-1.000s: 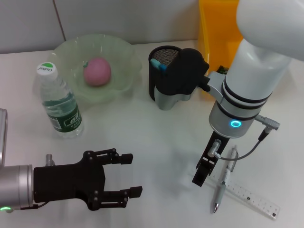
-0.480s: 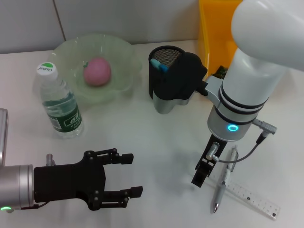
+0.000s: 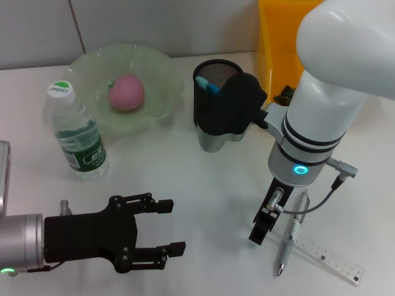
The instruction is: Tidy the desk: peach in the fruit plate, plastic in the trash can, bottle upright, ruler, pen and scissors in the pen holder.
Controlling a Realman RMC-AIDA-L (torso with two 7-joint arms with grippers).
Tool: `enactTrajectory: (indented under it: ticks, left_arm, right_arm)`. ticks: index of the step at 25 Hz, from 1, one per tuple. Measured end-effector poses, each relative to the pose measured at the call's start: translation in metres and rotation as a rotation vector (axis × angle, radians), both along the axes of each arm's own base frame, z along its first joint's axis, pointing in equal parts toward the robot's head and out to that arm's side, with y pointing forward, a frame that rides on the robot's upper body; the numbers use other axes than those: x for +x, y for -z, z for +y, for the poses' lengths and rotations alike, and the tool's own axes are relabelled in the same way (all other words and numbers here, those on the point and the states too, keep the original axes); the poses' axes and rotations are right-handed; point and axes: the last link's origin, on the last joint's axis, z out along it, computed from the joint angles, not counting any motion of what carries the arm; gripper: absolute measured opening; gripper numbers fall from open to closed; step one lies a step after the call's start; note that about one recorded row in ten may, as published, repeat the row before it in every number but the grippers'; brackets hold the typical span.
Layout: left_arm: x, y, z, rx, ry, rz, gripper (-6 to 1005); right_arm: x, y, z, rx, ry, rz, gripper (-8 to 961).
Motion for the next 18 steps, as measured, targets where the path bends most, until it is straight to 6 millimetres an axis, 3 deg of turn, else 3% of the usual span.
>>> enactTrajectory:
  ticks: [15,18]
  left_arm:
    - [0.0011,0.0007,0.0000,-0.002,-0.002,-0.004,776]
    - [0.0014,0.0009,0.0000,-0.004,-0.003,-0.005,776]
  right_arm:
    - [0.0062,0.0009,-0.0014,0.003,0.025,-0.004,627]
    - [0.0058,0.0008,-0.0017,0.003,0.025,0.000,521]
